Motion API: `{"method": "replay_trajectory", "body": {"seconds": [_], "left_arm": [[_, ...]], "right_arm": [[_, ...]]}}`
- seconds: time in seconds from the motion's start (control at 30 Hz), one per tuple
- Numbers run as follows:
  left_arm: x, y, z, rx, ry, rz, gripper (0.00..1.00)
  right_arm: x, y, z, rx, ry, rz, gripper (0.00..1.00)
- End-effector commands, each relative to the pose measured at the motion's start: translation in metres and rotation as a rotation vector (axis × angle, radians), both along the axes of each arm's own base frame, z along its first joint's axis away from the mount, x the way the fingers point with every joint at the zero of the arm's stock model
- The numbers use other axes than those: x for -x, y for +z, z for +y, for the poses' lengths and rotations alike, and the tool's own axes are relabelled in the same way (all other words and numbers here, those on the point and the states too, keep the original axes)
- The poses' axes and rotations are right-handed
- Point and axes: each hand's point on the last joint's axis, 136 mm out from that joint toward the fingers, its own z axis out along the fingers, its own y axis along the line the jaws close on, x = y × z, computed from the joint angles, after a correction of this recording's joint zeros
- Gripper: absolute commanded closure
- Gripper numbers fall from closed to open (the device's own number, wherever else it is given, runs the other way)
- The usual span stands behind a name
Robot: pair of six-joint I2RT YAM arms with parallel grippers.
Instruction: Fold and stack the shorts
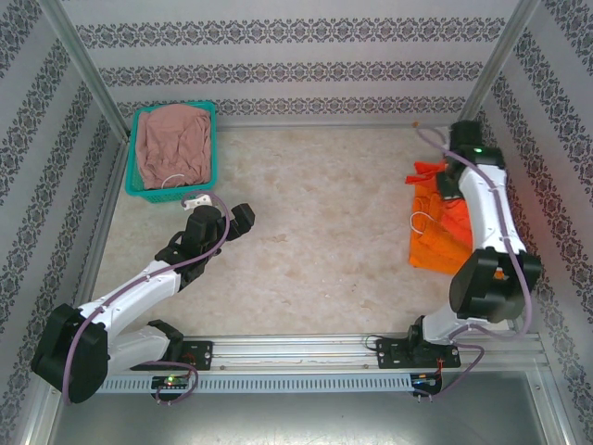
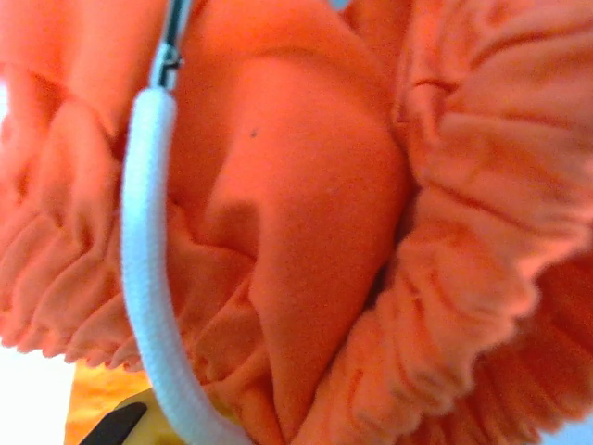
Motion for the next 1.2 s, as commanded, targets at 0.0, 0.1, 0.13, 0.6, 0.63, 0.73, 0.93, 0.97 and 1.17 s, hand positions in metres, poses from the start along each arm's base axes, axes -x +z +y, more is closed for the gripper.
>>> {"method": "replay_trajectory", "body": {"seconds": [0.0,0.1,0.13,0.6,0.63,0.73,0.93,0.97,1.17], "left_arm": [[-0.003,0.002,0.006,0.020,0.028,-0.016,0.00],[-0.002,0.005,0.005,0.022,0.020,-0.018,0.00],[-0.002,0.006,0.005,0.018,0.020,-0.018,0.00],[0.001,0.014,0.010,0.010,0.034,-0.037,0.00],[0.001,0.015,0.012,0.009,0.036,-0.039,0.00],[0.002,0.016,0.013,0.004,0.037,-0.042,0.00],[-0.002,0.039,0.026,-0.066,0.043,-0.056,0.00],[-0.004,0.046,0.033,-0.089,0.051,-0.050,0.00],[-0.021,0.112,0.094,-0.213,0.157,-0.062,0.00]], "right_arm": [[0.013,-0.048,0.051,-0.156,0.094,0.159,0.66],[0.018,-0.064,0.076,-0.297,0.048,0.210,0.46],[0.018,-0.063,0.084,-0.351,0.038,0.201,0.36],[-0.017,-0.058,0.107,-0.636,-0.125,0.040,0.05],[-0.018,-0.069,0.106,-0.640,-0.145,0.054,0.05],[-0.015,-0.106,0.103,-0.648,-0.201,0.127,0.05],[-0.008,-0.141,0.105,-0.682,-0.247,0.213,0.05],[-0.009,-0.137,0.106,-0.689,-0.243,0.195,0.05],[-0.020,-0.072,0.124,-0.755,-0.154,-0.006,0.03]]}}
